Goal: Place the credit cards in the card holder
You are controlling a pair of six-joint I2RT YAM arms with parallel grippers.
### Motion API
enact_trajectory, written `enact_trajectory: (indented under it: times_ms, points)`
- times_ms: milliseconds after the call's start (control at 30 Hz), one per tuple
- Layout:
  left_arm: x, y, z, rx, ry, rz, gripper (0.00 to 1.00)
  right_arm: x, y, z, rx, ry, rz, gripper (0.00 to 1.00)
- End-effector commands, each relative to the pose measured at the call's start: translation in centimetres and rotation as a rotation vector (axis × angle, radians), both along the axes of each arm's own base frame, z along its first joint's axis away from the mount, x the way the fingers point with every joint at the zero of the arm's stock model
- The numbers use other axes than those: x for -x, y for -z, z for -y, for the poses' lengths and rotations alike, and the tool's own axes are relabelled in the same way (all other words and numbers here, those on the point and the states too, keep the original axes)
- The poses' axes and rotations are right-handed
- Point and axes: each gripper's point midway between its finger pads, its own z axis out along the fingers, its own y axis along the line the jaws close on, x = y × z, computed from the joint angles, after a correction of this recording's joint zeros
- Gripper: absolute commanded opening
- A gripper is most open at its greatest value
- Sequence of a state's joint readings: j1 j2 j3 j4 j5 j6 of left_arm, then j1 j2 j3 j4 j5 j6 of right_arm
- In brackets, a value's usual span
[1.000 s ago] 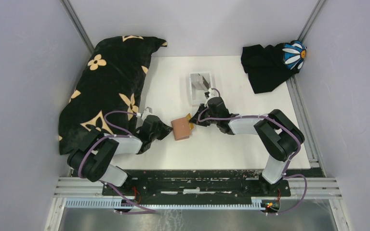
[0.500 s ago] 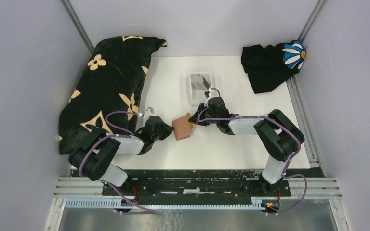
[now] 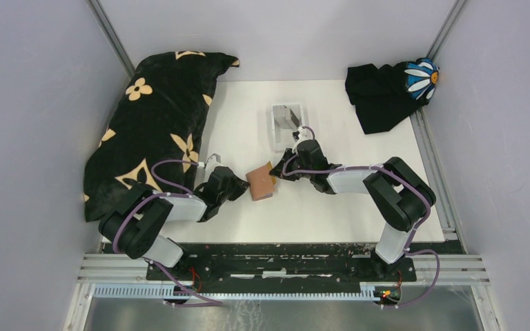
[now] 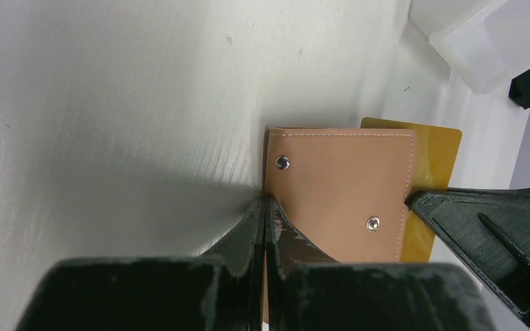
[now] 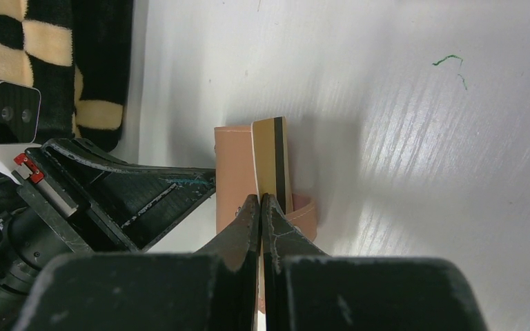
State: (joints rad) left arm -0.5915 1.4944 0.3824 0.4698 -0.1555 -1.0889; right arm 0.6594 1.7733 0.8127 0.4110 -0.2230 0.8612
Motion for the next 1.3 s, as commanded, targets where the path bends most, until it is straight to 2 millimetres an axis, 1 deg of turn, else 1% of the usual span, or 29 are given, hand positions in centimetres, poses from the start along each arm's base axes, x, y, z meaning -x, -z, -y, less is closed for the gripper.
enact_trajectory:
  times_ms: [0, 433, 700, 833, 1033, 1267]
  points:
    - [1.7, 0.7, 1.8, 0.029, 0.066, -0.066, 0.03, 2.2, -3.8, -3.4, -0.128, -0.116, 0.042, 0.01]
    - [1.8, 0.8, 1.5, 0.018, 0.064, -0.069, 0.03, 2.5, -5.3, -3.3, -0.126, -0.125, 0.067, 0.01]
    - [1.7, 0.5, 1.5, 0.015, 0.064, -0.065, 0.03, 2.6, -5.6, -3.3, -0.119, -0.13, 0.07, 0.01]
    - [1.7, 0.5, 1.5, 0.015, 0.064, -0.065, 0.03, 2.6, -5.4, -3.5, -0.115, -0.133, 0.067, 0.01]
    - [1.9, 0.7, 1.3, 0.011, 0.062, -0.069, 0.03, 2.7, -4.3, -3.3, -0.092, -0.134, 0.054, 0.01]
    - [2.4, 1.0, 1.0, -0.002, 0.07, -0.078, 0.03, 3.0, -2.9, -3.8, -0.074, -0.144, 0.041, 0.01]
